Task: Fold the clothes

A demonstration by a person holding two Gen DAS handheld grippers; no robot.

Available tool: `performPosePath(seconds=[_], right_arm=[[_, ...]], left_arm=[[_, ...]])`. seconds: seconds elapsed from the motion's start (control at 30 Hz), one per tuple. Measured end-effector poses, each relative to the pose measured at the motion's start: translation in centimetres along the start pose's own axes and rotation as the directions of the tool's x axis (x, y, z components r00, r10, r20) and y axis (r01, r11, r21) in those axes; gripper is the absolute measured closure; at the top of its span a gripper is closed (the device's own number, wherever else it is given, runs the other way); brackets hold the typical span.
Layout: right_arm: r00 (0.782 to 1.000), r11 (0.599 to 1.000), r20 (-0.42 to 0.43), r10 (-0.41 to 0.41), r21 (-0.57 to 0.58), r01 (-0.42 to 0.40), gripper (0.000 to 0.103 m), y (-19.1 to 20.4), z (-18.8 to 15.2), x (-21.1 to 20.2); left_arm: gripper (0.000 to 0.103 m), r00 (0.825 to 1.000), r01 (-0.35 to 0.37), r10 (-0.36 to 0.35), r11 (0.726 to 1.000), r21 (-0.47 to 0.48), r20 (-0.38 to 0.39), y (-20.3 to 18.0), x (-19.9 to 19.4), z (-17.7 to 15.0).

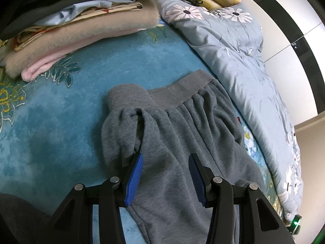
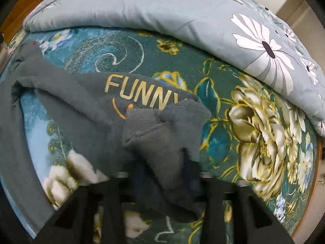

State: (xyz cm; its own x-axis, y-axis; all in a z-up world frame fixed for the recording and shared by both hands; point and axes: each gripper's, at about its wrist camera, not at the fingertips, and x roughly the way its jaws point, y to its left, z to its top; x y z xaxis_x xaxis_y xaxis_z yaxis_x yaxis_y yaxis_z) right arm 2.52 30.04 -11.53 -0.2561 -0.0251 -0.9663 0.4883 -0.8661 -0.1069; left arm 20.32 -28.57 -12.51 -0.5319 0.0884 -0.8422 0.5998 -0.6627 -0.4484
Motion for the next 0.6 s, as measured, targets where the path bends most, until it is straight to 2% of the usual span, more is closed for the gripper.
performPosePath(seconds=[0.1, 0.2, 0.33, 0.4, 0.43, 0.53, 0.6], right_arm=[[0.998, 0.992, 0.056, -0.011, 0.126, 0.004, 0.087, -2.9, 0.5, -1.9], [0.982, 0.953, 0.186, -0.042, 0.301, -0.016, 0.088, -8.0, 1.5, -5.8], [0.918, 0.876, 0.381, -0.113, 0.475, -0.089, 0.089, -14.3, 2.3, -11.9], [0.895, 0.837, 0.415, -0.164, 0.539, -0.097, 0.089, -16.5, 1.8, -13.1], [0.894, 0.819, 0.406, -0.189, 0.568, -0.084, 0.089, -17.4, 1.6, -12.8], [0.954, 0.772, 0.256, -0.154, 0.633, -0.046, 0.089, -19.3, 0.4, -7.5], [0.974, 0.74, 0.187, -0.132, 0.672, -0.029, 0.089, -19.3, -1.1, -4.4]], left_arm=[[0.053, 1.0, -0.008, 0.008, 1.0, 0.009, 0.0, -0.1, 0.1, 0.0], [0.053, 1.0, -0.011, 0.01, 1.0, 0.022, 0.004, -0.3, 0.1, 0.0], [0.053, 1.0, -0.008, 0.008, 1.0, 0.019, 0.006, -0.2, 0.2, 0.0], [0.053, 1.0, -0.006, 0.005, 1.0, 0.013, 0.006, -0.1, 0.2, 0.0], [0.053, 1.0, -0.004, 0.004, 1.0, 0.011, 0.006, -0.1, 0.3, 0.1], [0.053, 1.0, 0.005, -0.005, 1.0, 0.001, -0.002, 0.1, 0.4, 0.3], [0.053, 1.0, 0.007, -0.007, 1.0, -0.001, -0.008, 0.2, 0.4, 0.4]])
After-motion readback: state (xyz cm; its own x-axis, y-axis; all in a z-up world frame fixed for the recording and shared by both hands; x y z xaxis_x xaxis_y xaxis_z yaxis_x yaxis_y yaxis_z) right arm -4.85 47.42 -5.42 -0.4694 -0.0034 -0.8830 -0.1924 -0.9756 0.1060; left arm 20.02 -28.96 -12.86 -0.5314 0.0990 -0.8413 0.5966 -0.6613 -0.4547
